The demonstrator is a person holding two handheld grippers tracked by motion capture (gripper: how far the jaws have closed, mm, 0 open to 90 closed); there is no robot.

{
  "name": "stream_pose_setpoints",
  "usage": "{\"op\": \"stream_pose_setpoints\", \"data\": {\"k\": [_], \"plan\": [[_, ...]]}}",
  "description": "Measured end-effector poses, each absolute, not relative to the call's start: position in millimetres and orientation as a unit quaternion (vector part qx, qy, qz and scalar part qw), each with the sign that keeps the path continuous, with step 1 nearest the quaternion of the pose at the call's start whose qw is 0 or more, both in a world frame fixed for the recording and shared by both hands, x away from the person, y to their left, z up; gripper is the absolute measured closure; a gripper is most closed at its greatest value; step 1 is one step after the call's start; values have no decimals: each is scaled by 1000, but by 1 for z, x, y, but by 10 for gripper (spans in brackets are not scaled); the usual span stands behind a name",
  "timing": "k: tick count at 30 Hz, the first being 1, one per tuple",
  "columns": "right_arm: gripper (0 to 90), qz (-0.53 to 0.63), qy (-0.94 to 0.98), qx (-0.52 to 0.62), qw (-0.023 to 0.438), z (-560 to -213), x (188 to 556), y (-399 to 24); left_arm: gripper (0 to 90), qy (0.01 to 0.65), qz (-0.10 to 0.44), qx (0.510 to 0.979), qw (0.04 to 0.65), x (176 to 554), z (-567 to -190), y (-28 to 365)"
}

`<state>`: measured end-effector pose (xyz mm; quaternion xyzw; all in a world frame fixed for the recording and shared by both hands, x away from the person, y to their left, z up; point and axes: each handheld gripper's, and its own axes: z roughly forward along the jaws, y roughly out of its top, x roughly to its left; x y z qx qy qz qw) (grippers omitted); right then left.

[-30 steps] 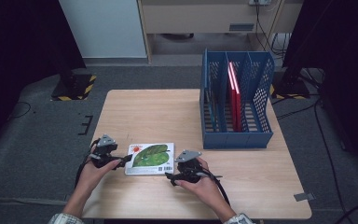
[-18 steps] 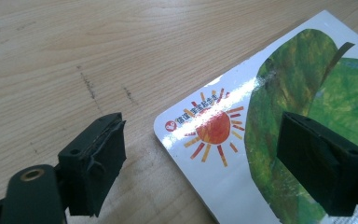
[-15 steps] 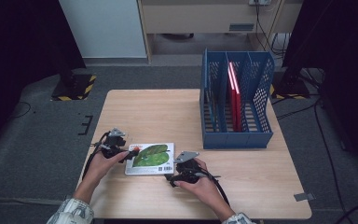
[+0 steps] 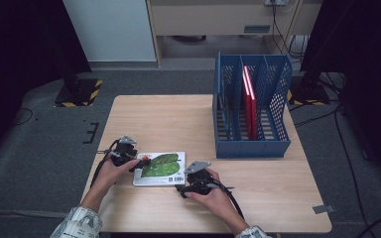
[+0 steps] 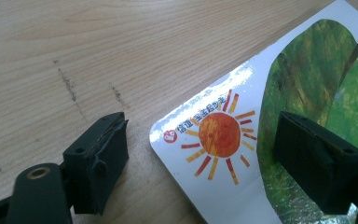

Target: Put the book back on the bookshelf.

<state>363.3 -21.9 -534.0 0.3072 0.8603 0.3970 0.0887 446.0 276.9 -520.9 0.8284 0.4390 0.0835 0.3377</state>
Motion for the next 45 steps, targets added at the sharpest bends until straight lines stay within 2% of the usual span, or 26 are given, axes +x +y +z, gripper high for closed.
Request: {"op": "stream_pose_setpoints", "data": {"k": [5, 8, 13, 21, 28, 45], "plan": [[278, 396, 861, 306, 89, -534, 362, -21, 195, 431, 72, 836, 332, 450, -519, 275], [278, 396, 862, 304, 89, -534, 361, -20, 243, 428, 67, 836, 337, 449, -519, 274], [270, 393, 866, 295, 91, -534, 358, -17, 251, 433, 69, 834, 335, 447, -518, 272], [256, 388, 867, 295, 98, -534, 357, -14, 313, 447, 81, 825, 337, 447, -515, 272], [233, 384, 869, 297, 98, -534, 354, -13, 319, 448, 82, 823, 338, 446, -513, 271], [59, 367, 874, 296, 113, -537, 354, 0, 319, 451, 81, 812, 362, 444, -496, 273]]}}
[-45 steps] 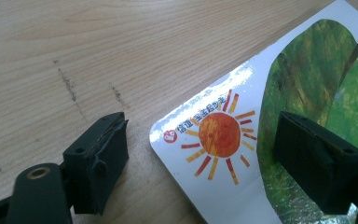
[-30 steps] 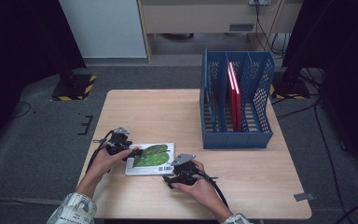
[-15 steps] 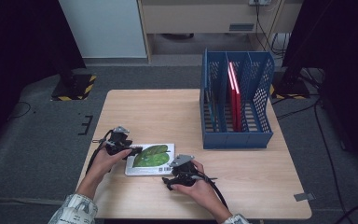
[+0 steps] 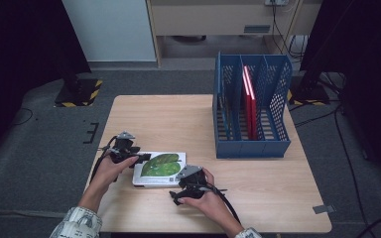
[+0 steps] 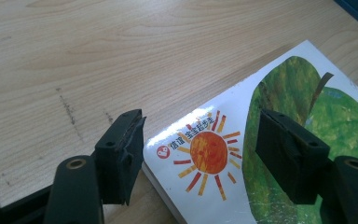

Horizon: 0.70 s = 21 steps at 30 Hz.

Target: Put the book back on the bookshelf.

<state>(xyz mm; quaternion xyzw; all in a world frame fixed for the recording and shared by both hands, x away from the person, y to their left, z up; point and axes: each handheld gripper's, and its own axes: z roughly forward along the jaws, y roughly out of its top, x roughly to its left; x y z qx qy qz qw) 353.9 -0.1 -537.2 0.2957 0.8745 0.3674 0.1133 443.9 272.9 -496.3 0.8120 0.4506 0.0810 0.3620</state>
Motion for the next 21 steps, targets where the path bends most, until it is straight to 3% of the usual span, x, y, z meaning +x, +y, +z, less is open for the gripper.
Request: {"op": "stream_pose_setpoints", "data": {"k": [21], "plan": [[16, 360, 861, 330, 141, -539, 364, 9, 318, 445, 78, 813, 367, 442, -486, 269]]}}
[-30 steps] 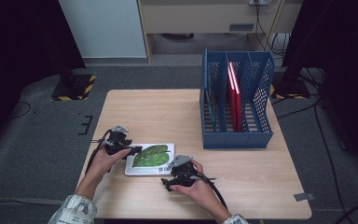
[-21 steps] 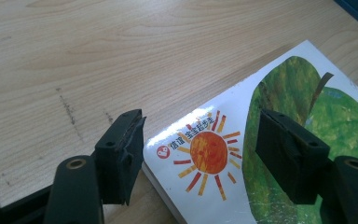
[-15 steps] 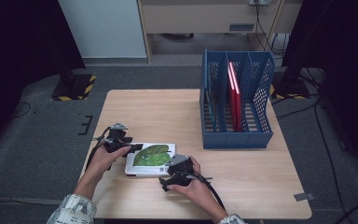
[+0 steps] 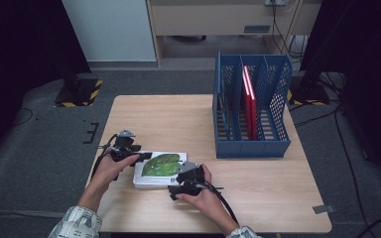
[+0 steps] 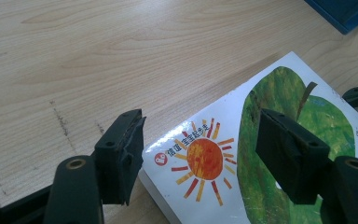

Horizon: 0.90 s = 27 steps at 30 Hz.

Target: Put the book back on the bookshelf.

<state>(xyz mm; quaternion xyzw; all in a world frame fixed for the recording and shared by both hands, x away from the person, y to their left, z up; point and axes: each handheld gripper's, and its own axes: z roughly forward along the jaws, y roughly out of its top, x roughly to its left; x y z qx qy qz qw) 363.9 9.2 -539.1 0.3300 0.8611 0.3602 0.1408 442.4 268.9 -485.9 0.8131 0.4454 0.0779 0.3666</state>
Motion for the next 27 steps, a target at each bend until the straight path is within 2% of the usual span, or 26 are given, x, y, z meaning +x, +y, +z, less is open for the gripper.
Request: {"op": "stream_pose_setpoints", "data": {"k": [11, 16, 21, 27], "plan": [[17, 370, 853, 343, 136, -539, 365, 10, 276, 443, 74, 819, 358, 443, -489, 267], [19, 371, 852, 346, 132, -539, 365, 9, 204, 442, 86, 816, 361, 441, -490, 267], [21, 371, 852, 346, 129, -539, 366, 9, 157, 448, 93, 811, 364, 431, -490, 273], [21, 371, 852, 347, 128, -539, 367, 9, 147, 448, 98, 807, 372, 412, -492, 282]]}}
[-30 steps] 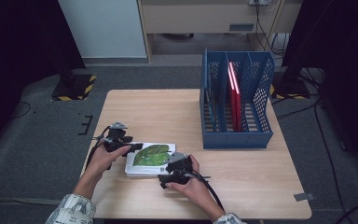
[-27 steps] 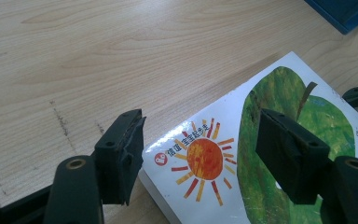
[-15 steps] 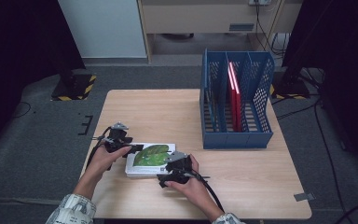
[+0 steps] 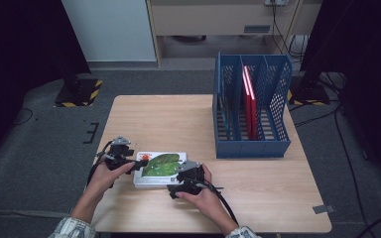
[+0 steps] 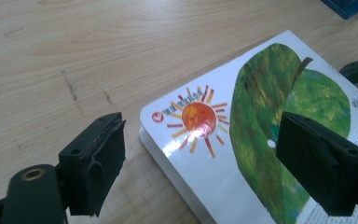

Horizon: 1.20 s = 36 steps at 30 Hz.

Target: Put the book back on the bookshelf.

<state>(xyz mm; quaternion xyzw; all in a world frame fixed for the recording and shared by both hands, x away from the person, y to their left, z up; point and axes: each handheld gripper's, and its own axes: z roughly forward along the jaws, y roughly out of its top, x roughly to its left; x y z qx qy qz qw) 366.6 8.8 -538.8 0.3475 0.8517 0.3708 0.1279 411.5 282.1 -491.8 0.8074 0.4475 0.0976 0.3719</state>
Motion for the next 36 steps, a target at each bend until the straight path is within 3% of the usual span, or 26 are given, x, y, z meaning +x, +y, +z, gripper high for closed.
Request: {"op": "stream_pose_setpoints", "data": {"k": [22, 36], "plan": [[29, 371, 851, 349, 127, -539, 367, 9, 125, 433, 54, 819, 374, 389, -513, 278], [28, 372, 850, 352, 124, -539, 367, 9, 230, 414, 28, 817, 400, 385, -512, 277]]}}
